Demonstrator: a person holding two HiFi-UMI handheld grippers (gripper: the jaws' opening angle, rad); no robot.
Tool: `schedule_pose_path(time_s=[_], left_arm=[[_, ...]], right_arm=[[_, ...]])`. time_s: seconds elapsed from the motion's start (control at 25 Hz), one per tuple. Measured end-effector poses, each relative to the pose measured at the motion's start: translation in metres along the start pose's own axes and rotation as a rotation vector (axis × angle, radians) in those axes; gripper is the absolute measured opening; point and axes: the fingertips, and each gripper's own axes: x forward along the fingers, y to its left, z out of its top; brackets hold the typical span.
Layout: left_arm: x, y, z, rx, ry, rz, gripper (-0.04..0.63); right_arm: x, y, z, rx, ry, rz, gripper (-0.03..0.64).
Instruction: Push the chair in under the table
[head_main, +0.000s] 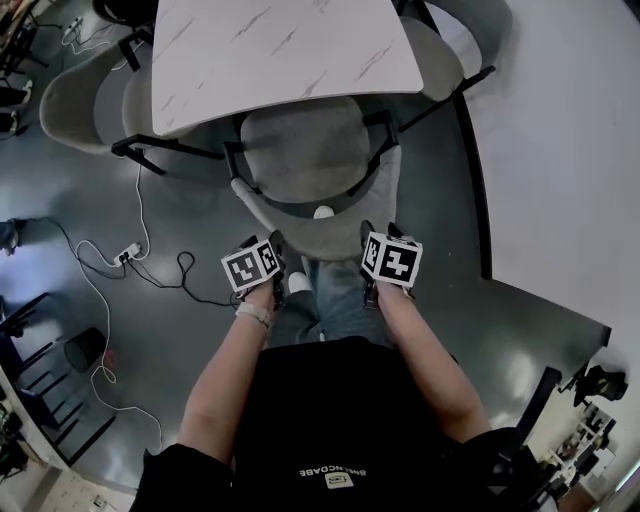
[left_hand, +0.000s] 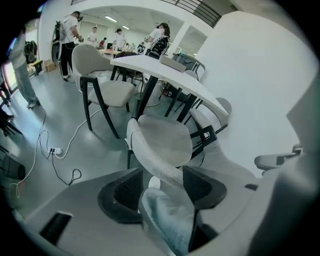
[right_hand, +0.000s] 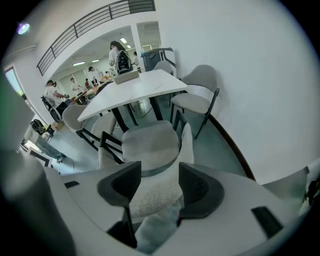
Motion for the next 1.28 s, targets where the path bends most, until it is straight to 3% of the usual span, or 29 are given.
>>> schedule_pose_path(time_s=[0.16, 0.32, 0.44, 0.64, 0.92, 1.12, 1.28], left_arm=[[-0.032, -0.001, 0.004, 0.013, -0.094, -0.062, 0.250], [-0.075, -0.027, 0.019, 0.040, -0.254, -0.219, 0.136], [-0.114, -0.054, 0.030, 0.106, -0.371, -0.327, 0.093], [-0.183, -0.107, 0.043, 0.228, -0.537, -0.474, 0.013], [-0.275, -0.191, 0.053, 0.325, -0.706, -0.682, 0.006], [-0.330, -0.265, 0.034, 0.458, -0.758, -0.845, 0.005], [-0.360, -0.311, 0.014, 0.509, -0.776, -0.945, 0.005]], right_arm=[[-0.024, 0.026, 0.009, -0.018, -0.077, 0.111, 0.238], [-0.060, 0.060, 0.024, 0.014, -0.190, 0.330, 0.238], [-0.099, 0.086, 0.041, -0.013, -0.319, 0.494, 0.233], [-0.175, 0.118, 0.063, -0.134, -0.541, 0.699, 0.151], [-0.263, 0.114, 0.068, -0.314, -0.783, 0.761, 0.052], [-0.321, 0.081, 0.063, -0.338, -0.872, 0.785, 0.034], [-0.361, 0.054, 0.056, -0.317, -0.939, 0.827, 0.034]])
